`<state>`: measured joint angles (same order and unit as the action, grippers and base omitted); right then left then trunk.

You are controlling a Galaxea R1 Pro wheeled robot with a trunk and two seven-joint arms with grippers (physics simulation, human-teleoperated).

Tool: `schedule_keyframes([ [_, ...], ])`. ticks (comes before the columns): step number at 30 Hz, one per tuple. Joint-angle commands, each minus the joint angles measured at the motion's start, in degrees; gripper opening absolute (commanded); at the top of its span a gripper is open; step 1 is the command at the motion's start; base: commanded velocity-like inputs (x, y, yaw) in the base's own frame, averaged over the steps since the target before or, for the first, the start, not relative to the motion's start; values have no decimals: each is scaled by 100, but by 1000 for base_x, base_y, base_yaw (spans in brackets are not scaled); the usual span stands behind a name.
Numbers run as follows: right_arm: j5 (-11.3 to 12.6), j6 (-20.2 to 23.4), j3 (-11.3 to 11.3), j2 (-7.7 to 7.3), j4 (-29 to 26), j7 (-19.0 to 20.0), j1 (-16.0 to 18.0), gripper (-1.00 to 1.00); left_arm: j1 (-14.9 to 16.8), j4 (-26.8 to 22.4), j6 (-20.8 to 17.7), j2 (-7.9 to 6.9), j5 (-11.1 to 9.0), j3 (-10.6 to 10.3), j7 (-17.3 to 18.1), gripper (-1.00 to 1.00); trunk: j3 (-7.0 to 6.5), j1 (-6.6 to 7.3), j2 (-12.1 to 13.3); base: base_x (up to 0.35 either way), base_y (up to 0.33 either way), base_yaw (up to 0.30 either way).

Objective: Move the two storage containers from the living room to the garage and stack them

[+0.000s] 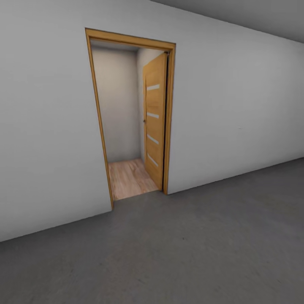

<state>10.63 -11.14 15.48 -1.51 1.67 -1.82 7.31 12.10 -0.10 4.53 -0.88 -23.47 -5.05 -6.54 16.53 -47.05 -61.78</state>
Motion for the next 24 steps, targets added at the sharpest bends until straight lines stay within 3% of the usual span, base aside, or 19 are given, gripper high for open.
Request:
schedule_keyframes([
  [1, 54, -31, 51, 2, 18, -3, 8, 100, 3, 1, 13, 1, -44, -49, -14, 100, 7, -3, -4, 320, 0, 0],
  [24, 71, 5, 26, 31, 18, -12, 8, 100, 3, 1, 12, 2, -44, -49, -14, 100, 7, -3, -4, 321, 0, 0],
])
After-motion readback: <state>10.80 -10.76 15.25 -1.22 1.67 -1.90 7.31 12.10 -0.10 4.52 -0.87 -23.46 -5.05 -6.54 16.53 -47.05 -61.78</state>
